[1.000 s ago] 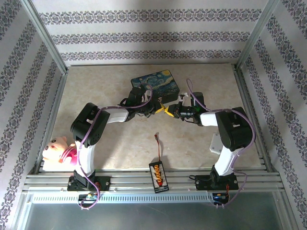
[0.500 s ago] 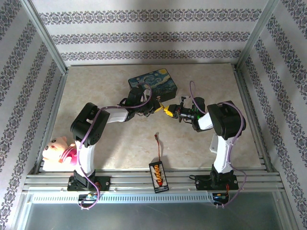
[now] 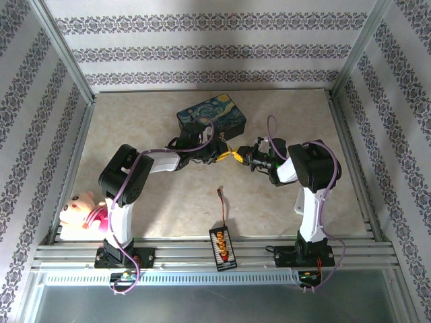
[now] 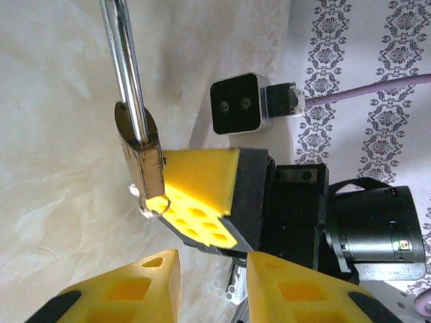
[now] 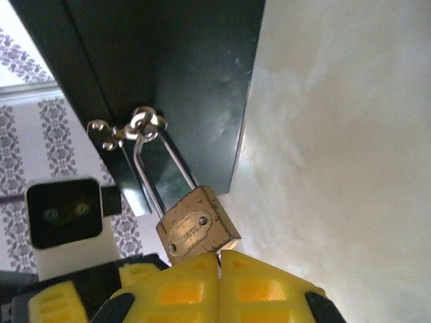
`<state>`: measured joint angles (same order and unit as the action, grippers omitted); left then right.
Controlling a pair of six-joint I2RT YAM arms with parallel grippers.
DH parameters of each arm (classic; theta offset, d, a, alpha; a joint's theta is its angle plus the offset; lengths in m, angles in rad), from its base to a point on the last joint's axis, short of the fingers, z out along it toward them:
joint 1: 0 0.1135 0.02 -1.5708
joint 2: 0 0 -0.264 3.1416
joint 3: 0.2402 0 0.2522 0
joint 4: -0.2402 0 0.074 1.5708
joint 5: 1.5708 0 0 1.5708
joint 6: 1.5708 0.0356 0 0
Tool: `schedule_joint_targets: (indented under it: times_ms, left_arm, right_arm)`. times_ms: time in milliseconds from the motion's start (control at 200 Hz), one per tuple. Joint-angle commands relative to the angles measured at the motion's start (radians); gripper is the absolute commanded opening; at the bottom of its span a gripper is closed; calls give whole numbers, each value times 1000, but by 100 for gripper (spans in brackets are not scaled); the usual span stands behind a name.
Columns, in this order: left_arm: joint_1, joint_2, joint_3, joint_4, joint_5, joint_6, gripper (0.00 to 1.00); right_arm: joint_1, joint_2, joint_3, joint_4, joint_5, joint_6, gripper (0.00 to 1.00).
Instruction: Unlock the padlock with the key
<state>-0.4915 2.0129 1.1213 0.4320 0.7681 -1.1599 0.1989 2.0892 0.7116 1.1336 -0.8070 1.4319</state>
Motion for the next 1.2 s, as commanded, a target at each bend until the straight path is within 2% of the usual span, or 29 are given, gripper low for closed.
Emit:
schedule_joint_targets:
  times_ms: [0,25,80,110,205,310,355,420,525,645,690,780,934,1104,1194]
  left_arm:
    - [-24,52,-65,-287,80,-106,36]
    - [-24,44,-64,-295,73,-100,40]
    - [-23,22,-60,-324,58,-76,58]
    - [-23,9,-54,-346,47,-58,64]
    - [-19,-40,-24,-436,0,13,73]
    - [-18,-102,12,-548,-86,96,89]
    - [-19,-116,21,-571,-119,118,91]
    - [-18,-125,23,-576,-157,126,91]
    - [-18,-115,26,-547,-218,114,83]
    - [-20,-124,-7,-363,-294,39,82]
    - [-19,-127,-19,-287,-325,10,84]
    - [-21,-124,-16,-202,-392,-20,98]
    - [-16,-95,57,-247,-489,-10,99]
    - [-9,-47,143,-317,-527,30,84]
    - [-6,-29,183,-384,-552,64,82]
  right_arm:
    - [1,11,42,46,86,12,0]
    - [2,12,44,46,87,10,0]
    - [2,14,52,45,86,3,0]
    - [3,14,57,42,87,-1,0]
    - [9,12,73,28,89,-16,0]
    - [16,8,87,8,93,-31,0]
    - [19,7,93,6,94,-33,0]
    - [25,9,98,6,97,-31,0]
    - [35,12,106,5,98,-28,0]
    - [50,15,116,0,104,-28,0]
    - [53,17,122,-3,107,-29,0]
    - [63,21,137,-8,115,-31,0]
    - [79,25,156,-14,128,-28,0]
    - [89,29,166,-17,136,-25,0]
    - [95,36,171,-17,140,-25,0]
